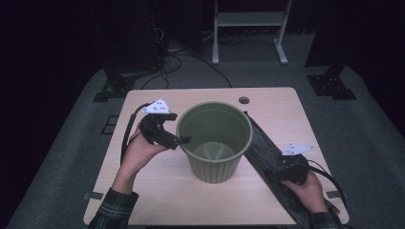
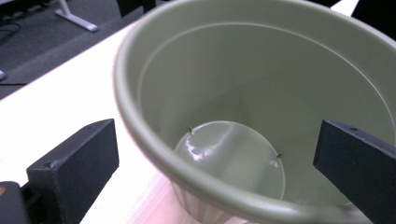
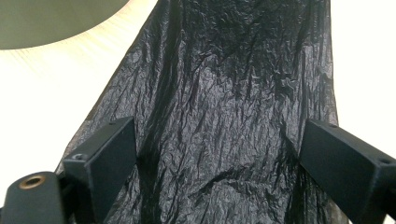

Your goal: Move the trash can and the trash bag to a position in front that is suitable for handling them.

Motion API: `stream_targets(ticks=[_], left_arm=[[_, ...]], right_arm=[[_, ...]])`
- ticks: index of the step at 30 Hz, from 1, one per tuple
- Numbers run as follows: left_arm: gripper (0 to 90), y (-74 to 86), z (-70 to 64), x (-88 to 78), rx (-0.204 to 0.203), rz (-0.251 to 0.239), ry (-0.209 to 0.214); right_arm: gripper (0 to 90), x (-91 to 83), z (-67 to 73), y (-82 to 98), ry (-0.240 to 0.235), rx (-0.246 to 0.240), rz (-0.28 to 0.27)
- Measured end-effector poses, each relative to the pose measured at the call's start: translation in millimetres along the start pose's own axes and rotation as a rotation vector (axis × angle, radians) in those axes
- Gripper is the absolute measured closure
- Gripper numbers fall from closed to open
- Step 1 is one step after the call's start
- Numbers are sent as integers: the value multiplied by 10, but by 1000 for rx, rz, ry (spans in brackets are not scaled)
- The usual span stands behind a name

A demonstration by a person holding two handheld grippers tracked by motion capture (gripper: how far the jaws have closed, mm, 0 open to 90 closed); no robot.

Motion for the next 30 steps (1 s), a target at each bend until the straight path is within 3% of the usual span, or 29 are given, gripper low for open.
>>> stream_targets(ticks=[4, 7, 14, 16, 25, 26, 30], left_arm=[[0, 16, -22, -168, -5, -42, -16], [0, 61, -74, -262, 2, -47, -22], [0, 262, -203, -445, -1, -59, -32], [0, 384, -248, -472, -7, -49, -38], [0, 789, -422, -369, -1, -28, -53], [0, 907, -446, -321, -7, -17, -52], [0, 1047, -459, -248, -14, -10, -48]], right_arm=[[96, 0, 0, 0, 0, 0, 0], [96, 0, 0, 0, 0, 0, 0], [96, 0, 1, 0, 0, 0, 0], [96, 0, 1, 0, 0, 1, 0], [96, -1, 1, 1, 1, 0, 0], [96, -1, 1, 1, 1, 1, 0], [97, -1, 1, 1, 1, 1, 0]])
Point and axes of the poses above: each handheld gripper's, and its own axes: x roughly forward along the jaws, y roughly out of its underside, z roughly to its left, the point moved 3 cm from there along x, roughly forward along the jaws, and after that the axes turned 8 degrees about x, right-handed, at the moved point
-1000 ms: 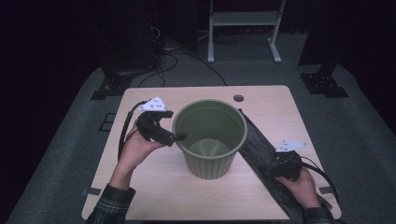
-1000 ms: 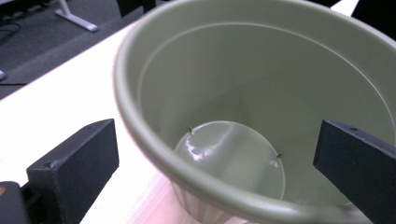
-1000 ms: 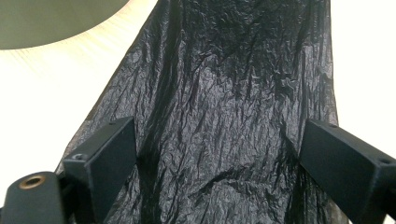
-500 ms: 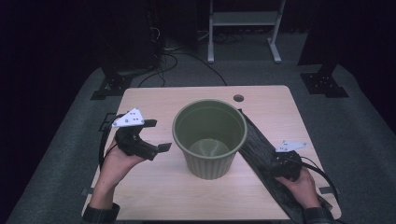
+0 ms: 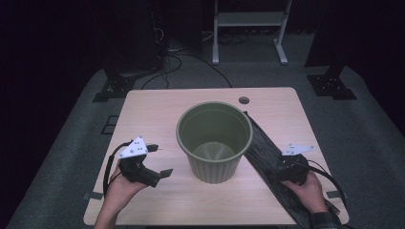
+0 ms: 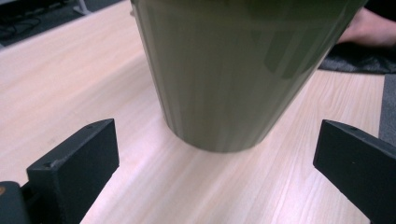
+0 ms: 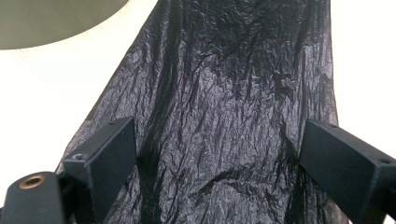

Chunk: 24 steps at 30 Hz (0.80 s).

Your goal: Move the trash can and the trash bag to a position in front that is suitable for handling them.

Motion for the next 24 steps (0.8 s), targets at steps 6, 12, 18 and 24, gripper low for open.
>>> stream_targets(ticks=[6, 12, 18, 24], left_arm=[[0, 252, -18, 186, -10, 25, 11], [0, 514, 19, 395, -29, 74, 4], [0, 616, 20, 507, -23, 113, 5], [0, 715, 25, 597, -10, 163, -3]], right_arm=[[96, 0, 0, 0, 0, 0, 0], [97, -5, 0, 5, 4, 2, -1], [96, -7, 1, 7, 6, 4, -1], [97, -8, 3, 9, 7, 5, -2]])
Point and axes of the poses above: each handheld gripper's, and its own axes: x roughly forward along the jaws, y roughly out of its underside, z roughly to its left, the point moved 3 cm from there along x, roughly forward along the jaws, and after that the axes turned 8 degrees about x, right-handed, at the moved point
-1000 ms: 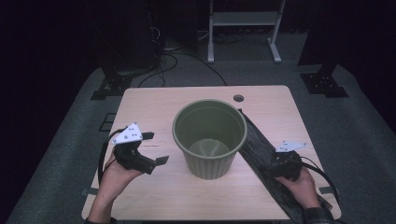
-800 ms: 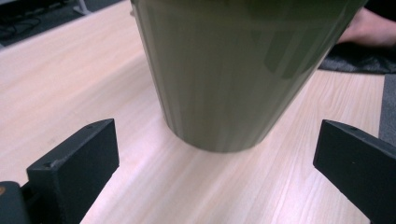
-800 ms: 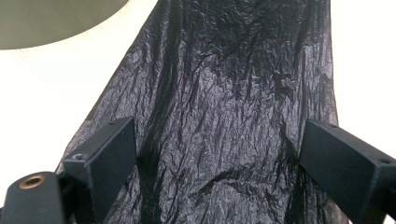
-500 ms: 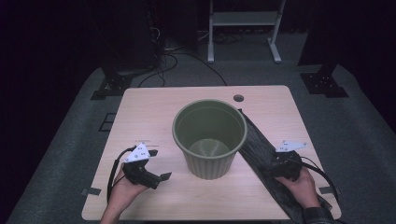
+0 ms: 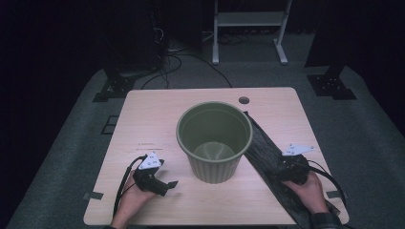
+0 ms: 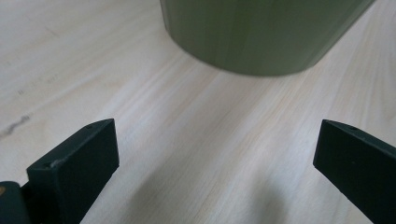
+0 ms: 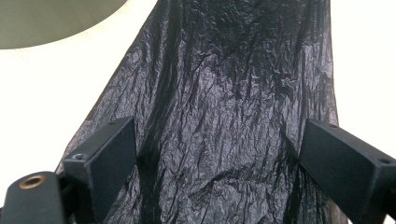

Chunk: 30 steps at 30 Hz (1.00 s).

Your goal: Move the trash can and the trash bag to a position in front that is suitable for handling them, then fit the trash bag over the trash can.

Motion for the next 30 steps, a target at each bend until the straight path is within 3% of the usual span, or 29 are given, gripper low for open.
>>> stream_targets(ticks=[6, 15, 19, 20, 24, 30], left_arm=[[0, 61, 9, 107, 3, 52, 0], [0, 60, -7, 117, 19, 66, -11], [0, 60, -7, 117, 20, 66, -11], [0, 60, -8, 117, 19, 66, -11], [0, 60, -8, 117, 19, 66, -11], [0, 61, -8, 116, 19, 67, -11]], right_arm=[[96, -17, 11, 3, 14, 0, 3], [95, -87, 9, -116, -1, 39, -44], [94, -10, 76, -225, -28, 40, -61], [94, 49, 95, -264, 0, 36, -54], [95, 181, 103, -299, 27, 41, -15], [95, 289, 88, -288, 43, 42, 17]])
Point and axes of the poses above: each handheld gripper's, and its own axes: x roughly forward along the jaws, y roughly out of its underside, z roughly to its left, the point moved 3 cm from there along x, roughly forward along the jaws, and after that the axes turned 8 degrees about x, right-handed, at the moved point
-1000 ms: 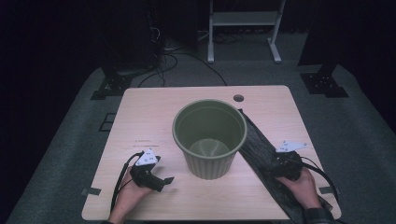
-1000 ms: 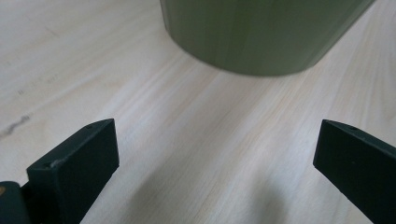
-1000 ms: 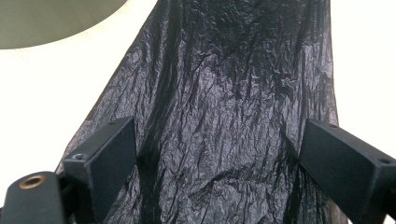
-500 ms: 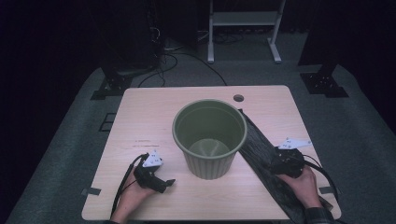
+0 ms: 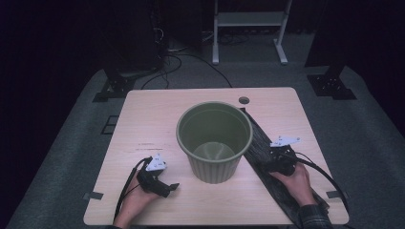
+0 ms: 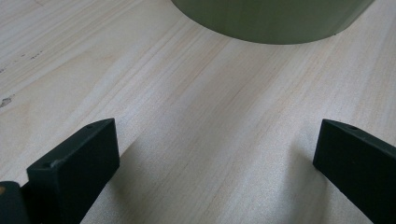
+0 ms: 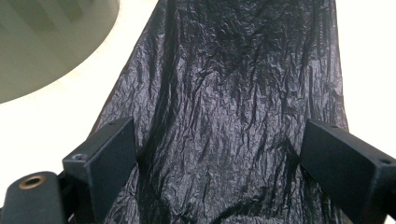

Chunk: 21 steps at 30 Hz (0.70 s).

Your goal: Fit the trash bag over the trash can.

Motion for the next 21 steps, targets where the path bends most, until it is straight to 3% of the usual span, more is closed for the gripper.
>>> stream_targets(ticks=[3, 5, 6, 7, 8, 10, 11, 12, 14, 16, 21], left_arm=[[0, 0, 0, 0, 0, 0, 0], [0, 0, -1, 0, -1, 0, -1], [0, 0, -2, 0, -2, -2, -1], [0, 0, -3, 0, -3, -2, -2], [0, 0, -3, 0, -3, -2, -2], [0, 0, -3, 0, -3, -2, -2], [0, 1, -2, 0, -2, -1, -2], [0, 1, -2, 0, -3, -1, -2], [0, 1, -3, 0, -3, -1, -2], [0, 1, -3, 0, -3, -2, -2], [0, 0, -3, 0, -3, -2, -2]], right_arm=[[103, -5, -3, 1, -3, -3, 3], [240, -41, 5, 5, -17, -20, 1], [240, -41, 5, 5, -17, -20, 1], [359, -69, 14, 11, -27, -27, -5], [359, -69, 14, 11, -27, -27, -5], [520, -99, 16, 17, -30, -29, -5], [520, -99, 16, 17, -30, -29, -5], [636, -122, 16, 21, -34, -31, 0], [685, -128, 15, 23, -35, -28, 0], [863, -147, 8, 31, -45, -29, 11], [894, -167, 4, 36, -66, -15, 31]])
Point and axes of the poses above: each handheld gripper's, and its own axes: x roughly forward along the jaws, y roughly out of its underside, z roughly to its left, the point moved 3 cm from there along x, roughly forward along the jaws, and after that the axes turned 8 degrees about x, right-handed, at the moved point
